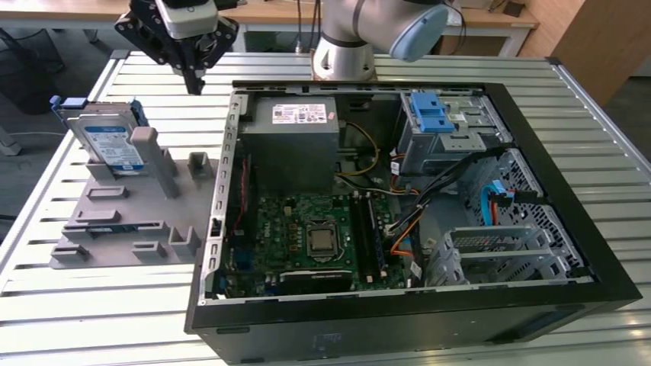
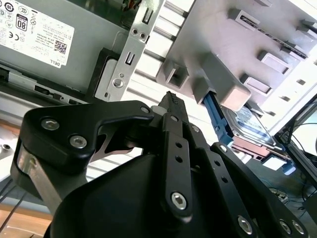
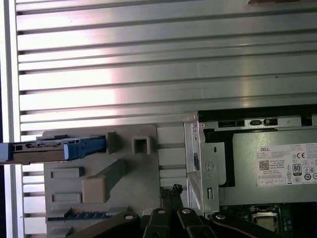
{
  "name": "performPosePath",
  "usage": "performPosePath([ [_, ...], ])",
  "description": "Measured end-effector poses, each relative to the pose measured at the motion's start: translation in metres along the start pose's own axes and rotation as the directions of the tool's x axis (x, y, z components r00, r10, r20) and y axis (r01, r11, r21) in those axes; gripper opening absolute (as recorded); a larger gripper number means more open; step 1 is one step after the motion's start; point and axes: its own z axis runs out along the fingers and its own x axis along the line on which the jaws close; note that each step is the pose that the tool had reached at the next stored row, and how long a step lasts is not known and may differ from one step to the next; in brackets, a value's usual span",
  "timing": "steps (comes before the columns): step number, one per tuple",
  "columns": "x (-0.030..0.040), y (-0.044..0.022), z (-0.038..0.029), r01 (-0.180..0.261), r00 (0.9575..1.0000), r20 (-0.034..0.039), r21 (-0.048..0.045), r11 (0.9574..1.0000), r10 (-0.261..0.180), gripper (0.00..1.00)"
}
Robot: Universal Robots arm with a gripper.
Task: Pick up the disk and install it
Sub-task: 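Reach for the disk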
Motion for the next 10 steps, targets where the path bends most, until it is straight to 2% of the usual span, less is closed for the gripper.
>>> performPosePath([
  [10,0.0063,0.0014,0.0010,0.000,1.0000,-0.0022,0.0002,1.0000,0.000,0.11],
])
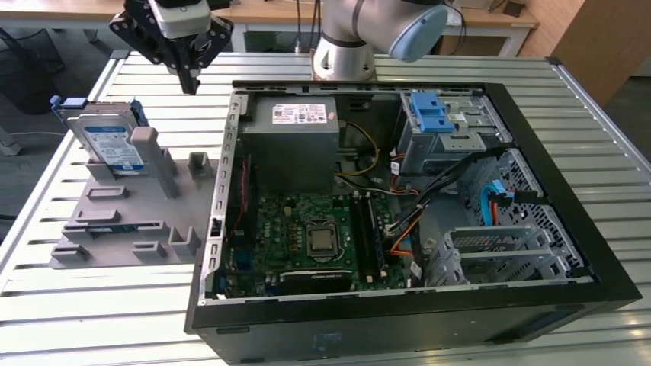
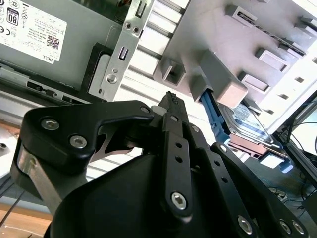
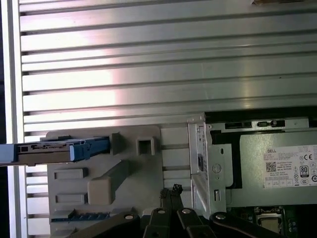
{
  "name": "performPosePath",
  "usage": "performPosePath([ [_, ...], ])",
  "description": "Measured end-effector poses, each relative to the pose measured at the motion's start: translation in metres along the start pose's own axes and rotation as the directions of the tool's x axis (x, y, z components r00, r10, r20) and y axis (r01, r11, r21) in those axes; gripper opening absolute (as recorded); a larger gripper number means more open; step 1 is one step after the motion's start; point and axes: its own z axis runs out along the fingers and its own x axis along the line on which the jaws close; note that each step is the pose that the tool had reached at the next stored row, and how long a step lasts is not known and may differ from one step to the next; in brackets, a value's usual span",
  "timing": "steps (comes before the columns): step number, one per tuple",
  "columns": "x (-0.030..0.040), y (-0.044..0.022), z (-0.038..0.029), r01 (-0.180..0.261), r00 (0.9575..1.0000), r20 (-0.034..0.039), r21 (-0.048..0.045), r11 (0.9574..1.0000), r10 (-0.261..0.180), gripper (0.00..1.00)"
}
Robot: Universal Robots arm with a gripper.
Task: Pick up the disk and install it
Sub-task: 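Reach for the disk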
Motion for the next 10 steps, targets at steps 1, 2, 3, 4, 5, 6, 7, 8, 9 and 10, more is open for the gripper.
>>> performPosePath([
  [1,0.0006,0.0001,0.0001,0.000,1.0000,-0.0003,0.0000,1.0000,0.000,0.11],
  [2,0.0011,0.0002,0.0002,0.000,1.0000,-0.0004,0.0000,1.0000,0.000,0.11],
  [3,0.0017,0.0003,0.0003,0.000,1.0000,-0.0007,0.0000,1.0000,0.000,0.11],
  [4,0.0023,0.0004,0.0004,0.000,1.0000,-0.0010,0.0000,1.0000,0.000,0.11],
  [5,0.0028,0.0005,0.0005,0.000,1.0000,-0.0013,0.0001,1.0000,0.000,0.11],
  [6,0.0034,0.0006,0.0006,0.000,1.0000,-0.0016,0.0001,1.0000,0.000,0.11],
  [7,0.0039,0.0007,0.0007,0.000,1.0000,-0.0018,0.0001,1.0000,0.000,0.11],
  [8,0.0044,0.0008,0.0008,0.000,1.0000,-0.0023,0.0002,1.0000,0.000,0.11],
  [9,0.0048,0.0008,0.0009,0.000,1.0000,-0.0026,0.0002,1.0000,0.000,0.11],
  [10,0.0053,0.0009,0.0009,0.000,1.0000,-0.0029,0.0002,1.0000,0.000,0.11],
])
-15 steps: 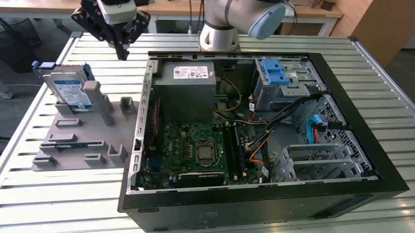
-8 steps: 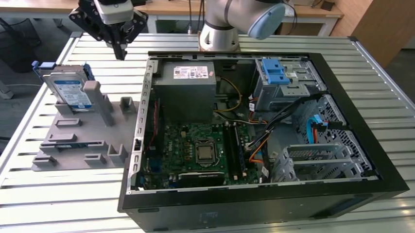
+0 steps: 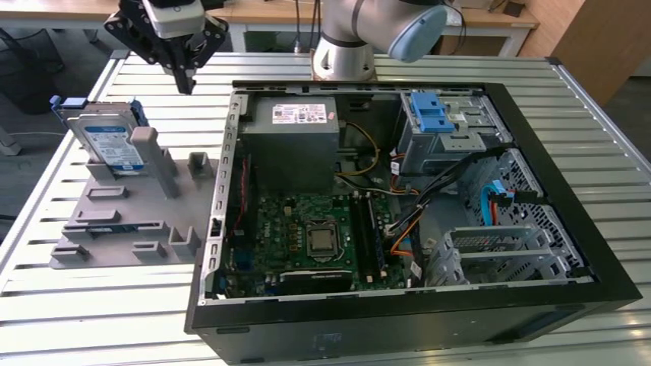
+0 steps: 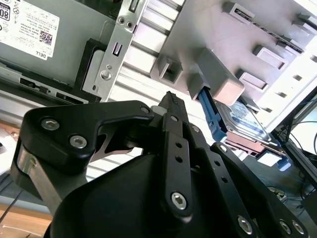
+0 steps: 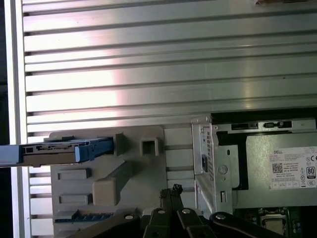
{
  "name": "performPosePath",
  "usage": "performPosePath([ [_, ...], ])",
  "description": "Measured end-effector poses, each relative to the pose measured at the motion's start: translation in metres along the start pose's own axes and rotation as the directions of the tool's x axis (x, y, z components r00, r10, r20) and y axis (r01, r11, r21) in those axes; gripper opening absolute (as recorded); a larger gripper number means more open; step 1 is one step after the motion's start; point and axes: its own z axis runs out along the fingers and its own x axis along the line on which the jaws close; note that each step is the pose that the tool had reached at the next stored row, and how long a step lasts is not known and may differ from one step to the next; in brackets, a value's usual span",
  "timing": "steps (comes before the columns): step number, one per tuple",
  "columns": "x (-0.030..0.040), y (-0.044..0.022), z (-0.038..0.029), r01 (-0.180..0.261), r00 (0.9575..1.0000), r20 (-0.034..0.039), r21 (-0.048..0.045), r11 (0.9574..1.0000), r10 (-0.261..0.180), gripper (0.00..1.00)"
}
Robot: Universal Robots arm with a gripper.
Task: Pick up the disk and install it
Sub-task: 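Reach for the disk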
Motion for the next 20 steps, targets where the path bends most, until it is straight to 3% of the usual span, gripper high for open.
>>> performPosePath([
  [20,0.0103,0.0014,0.0019,0.000,1.0000,-0.0067,0.0005,1.0000,0.000,0.11],
])
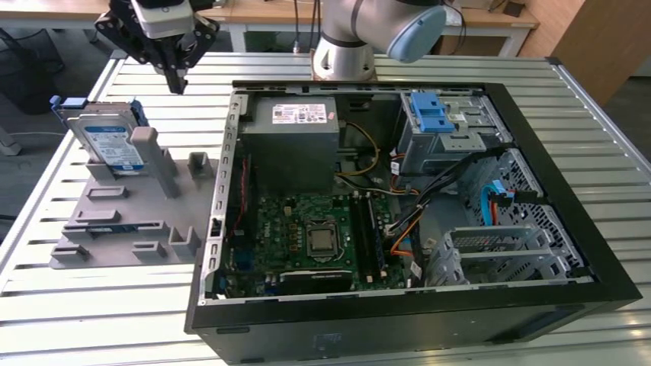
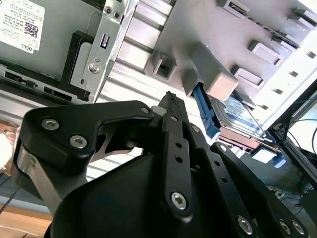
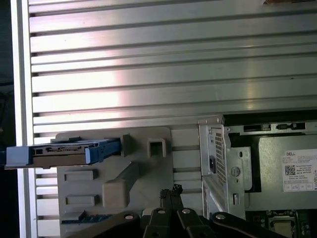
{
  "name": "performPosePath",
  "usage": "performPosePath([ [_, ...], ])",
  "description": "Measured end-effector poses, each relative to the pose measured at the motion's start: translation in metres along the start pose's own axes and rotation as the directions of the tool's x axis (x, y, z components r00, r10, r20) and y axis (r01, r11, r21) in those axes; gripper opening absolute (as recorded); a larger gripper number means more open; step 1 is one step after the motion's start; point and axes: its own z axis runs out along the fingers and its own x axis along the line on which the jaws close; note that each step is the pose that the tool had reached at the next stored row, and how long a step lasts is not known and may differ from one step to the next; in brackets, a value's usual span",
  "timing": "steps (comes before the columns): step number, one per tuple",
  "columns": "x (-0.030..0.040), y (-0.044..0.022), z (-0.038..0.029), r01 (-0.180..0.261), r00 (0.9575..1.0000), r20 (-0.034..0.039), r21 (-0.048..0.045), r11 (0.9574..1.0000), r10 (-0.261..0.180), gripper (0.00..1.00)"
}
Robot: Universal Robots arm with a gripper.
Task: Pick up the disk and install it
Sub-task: 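Reach for the disk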
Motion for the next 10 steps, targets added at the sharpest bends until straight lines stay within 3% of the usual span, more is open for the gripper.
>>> performPosePath([
  [10,0.0122,0.0002,0.0015,0.000,1.0000,-0.0032,0.0001,1.0000,0.000,0.11],
])
